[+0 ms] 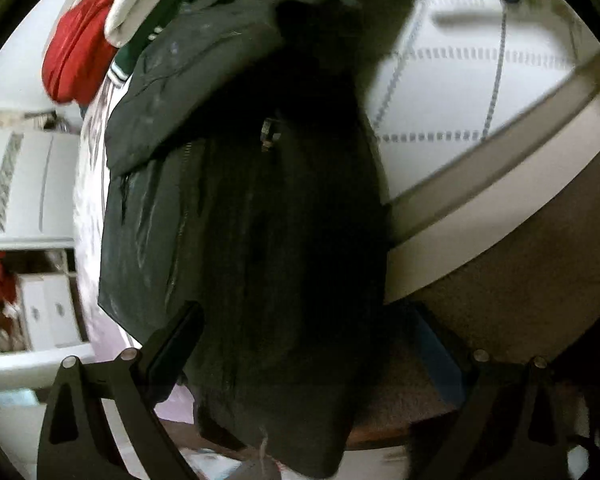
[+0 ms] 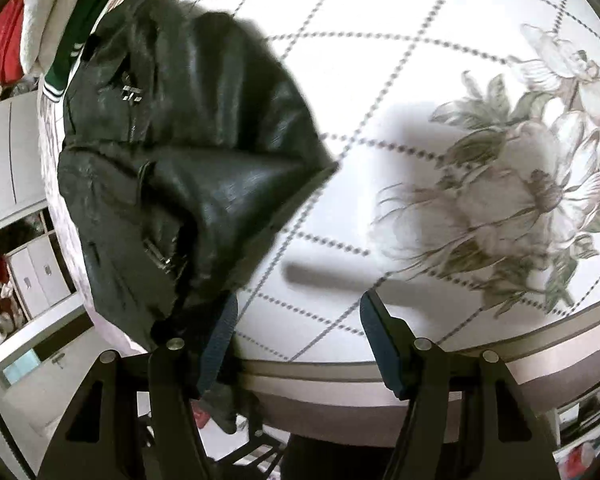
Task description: Fold large clothes
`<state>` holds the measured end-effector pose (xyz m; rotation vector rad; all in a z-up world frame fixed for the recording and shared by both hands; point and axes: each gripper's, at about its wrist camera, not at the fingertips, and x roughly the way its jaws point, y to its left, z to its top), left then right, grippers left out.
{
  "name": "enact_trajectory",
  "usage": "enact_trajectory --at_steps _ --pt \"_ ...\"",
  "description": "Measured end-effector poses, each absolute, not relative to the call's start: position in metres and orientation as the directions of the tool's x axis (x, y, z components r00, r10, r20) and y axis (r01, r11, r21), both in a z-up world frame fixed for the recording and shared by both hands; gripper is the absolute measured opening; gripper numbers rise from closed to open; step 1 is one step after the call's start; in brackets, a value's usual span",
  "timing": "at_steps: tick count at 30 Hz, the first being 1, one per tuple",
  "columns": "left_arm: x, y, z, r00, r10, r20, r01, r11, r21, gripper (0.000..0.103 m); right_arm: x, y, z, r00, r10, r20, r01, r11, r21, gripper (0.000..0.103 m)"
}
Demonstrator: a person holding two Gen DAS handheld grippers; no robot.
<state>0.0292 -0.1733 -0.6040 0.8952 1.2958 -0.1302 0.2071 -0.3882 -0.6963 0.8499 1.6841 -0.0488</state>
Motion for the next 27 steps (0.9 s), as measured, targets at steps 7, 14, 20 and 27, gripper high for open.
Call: enact_trajectory --at_steps 7,14,20,27 --pt "0.069 -0.134 -0.594 0.250 0.364 -0.897 0.426 0.791 0.440 0.101 0.219 -0.403 -0.706 0.122 0.602 -0.789 0.518 0.639 0.568 0.067" --pt "0.076 -0.134 -0.572 0.213 0.179 -0.961 0.435 0.863 0.257 0.015 0.249 -0.387 -0.739 0.260 0.735 -0.626 0.542 0.425 0.725 0.087" --pt "0.082 -0.126 -0.552 0.193 0.140 -0.971 0.411 0.887 0.209 0.012 0.269 -0.358 -0.738 0.218 0.759 -0.613 0.539 0.431 0.724 0.037" --pt "0.064 -0.113 -0.523 0.161 0.099 -0.982 0.392 0.907 0.156 0.009 0.255 -0.362 -0.699 0.184 0.736 -0.652 0.570 0.460 0.680 0.023"
